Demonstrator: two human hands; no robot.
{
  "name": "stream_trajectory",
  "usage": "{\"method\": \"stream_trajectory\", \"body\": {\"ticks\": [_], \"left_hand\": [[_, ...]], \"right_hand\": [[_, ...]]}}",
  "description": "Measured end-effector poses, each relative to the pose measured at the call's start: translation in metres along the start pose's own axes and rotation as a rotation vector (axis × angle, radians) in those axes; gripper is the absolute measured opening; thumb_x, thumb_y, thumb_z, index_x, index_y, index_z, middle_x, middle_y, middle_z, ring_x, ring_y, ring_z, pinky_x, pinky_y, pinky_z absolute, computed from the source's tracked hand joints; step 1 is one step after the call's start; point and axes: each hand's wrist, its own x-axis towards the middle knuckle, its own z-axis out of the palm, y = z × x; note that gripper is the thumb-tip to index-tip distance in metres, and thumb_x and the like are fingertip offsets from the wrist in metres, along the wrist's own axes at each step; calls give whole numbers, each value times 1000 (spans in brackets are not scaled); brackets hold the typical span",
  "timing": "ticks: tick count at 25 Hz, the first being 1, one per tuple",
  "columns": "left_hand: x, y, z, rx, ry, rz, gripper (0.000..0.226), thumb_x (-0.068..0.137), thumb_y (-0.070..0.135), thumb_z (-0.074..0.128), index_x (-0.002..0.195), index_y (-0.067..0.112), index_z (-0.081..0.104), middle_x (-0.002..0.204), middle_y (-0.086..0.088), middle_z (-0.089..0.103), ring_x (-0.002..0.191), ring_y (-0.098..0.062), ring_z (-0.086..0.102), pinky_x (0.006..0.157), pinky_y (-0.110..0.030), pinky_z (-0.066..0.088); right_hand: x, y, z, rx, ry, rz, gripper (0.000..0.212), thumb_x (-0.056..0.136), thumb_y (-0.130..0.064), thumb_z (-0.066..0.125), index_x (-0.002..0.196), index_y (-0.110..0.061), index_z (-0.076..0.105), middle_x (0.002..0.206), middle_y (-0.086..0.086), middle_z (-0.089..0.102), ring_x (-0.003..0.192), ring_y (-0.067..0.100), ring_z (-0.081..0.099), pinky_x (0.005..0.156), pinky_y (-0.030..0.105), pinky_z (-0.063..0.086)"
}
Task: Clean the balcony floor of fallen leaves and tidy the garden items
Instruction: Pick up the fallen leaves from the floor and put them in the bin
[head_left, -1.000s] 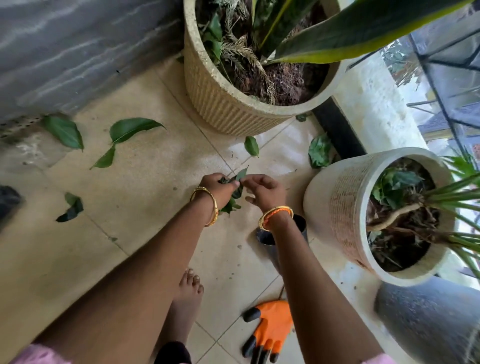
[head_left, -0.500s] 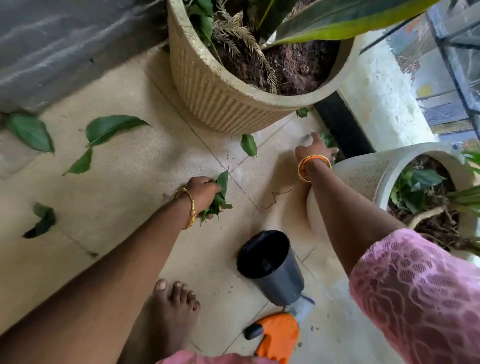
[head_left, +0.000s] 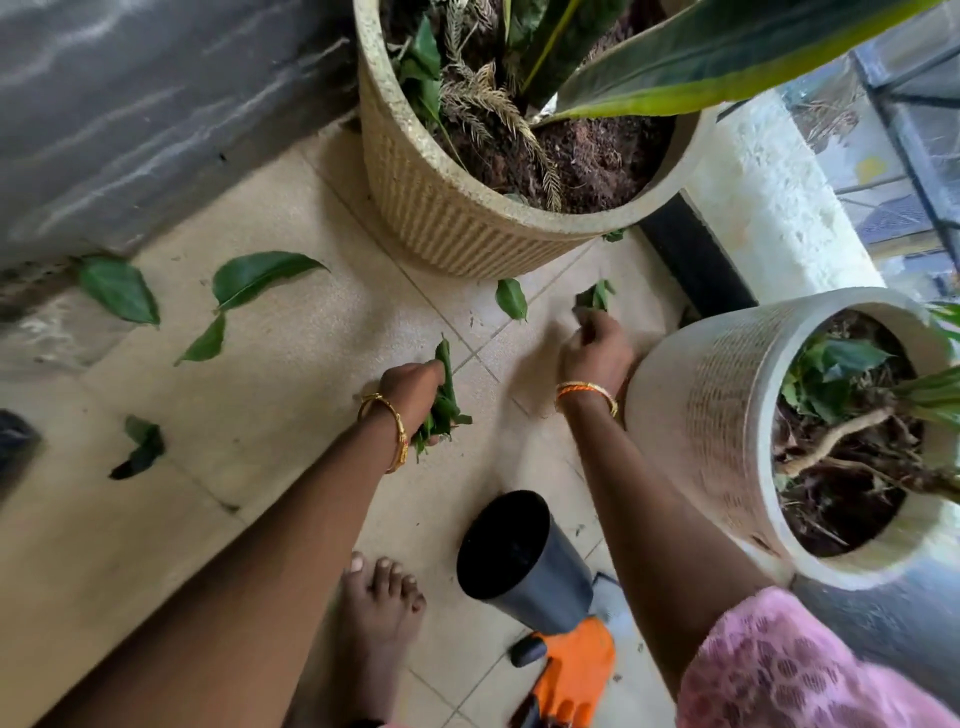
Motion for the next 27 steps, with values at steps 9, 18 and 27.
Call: {"method": "stream_trajectory", "body": {"ticks": [9,18,27], "left_hand": [[-42,-6,3,26,11,45,64,65,62,74,105,15,56,98,-6,63,82,-18,62,62,-28,51],[-14,5,-2,-58,-15,89,8,82,10,63,90,9,63,83,-17,69,60,-24,63,43,-21,42],[23,8,-21,109,-119,-5,10,88,9,52,85,1,58,64,-16,59,39,-16,51,34,-16,35]], "right_hand": [[-91,-21,-26,718,-684,456,20,89,8,50,97,-7,61,84,12,63,74,21,64,62,25,57],[6,-18,-4,-55,-385,-70,35,84,-2,48,114,-14,62,126,10,53,111,24,52,99,31,41],[162,-12,45,-564,-264,-225,55,92,-13,45,145,-8,30,154,18,19,141,38,18,116,40,13]]}}
